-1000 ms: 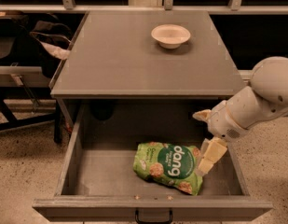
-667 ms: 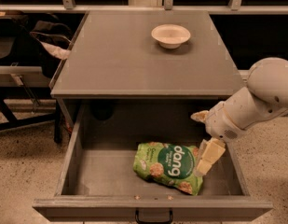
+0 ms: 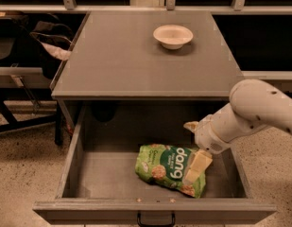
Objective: Pick green rice chip bag from top drawer and place on counter
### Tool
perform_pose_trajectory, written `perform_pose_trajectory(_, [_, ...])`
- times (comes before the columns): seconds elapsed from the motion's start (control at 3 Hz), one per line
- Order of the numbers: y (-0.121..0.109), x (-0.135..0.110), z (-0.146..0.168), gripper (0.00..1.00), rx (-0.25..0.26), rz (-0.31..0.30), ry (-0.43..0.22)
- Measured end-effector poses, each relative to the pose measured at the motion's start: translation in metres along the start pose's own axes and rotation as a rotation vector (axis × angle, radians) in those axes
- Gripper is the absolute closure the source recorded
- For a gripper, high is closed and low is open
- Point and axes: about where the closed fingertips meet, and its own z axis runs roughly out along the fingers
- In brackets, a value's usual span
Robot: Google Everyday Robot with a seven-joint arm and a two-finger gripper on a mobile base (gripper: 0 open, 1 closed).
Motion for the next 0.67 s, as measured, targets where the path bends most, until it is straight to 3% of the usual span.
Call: perform_pose_trajectory(0.67, [-0.013, 0.006, 0.054, 0.00, 0.021, -0.004, 0.023])
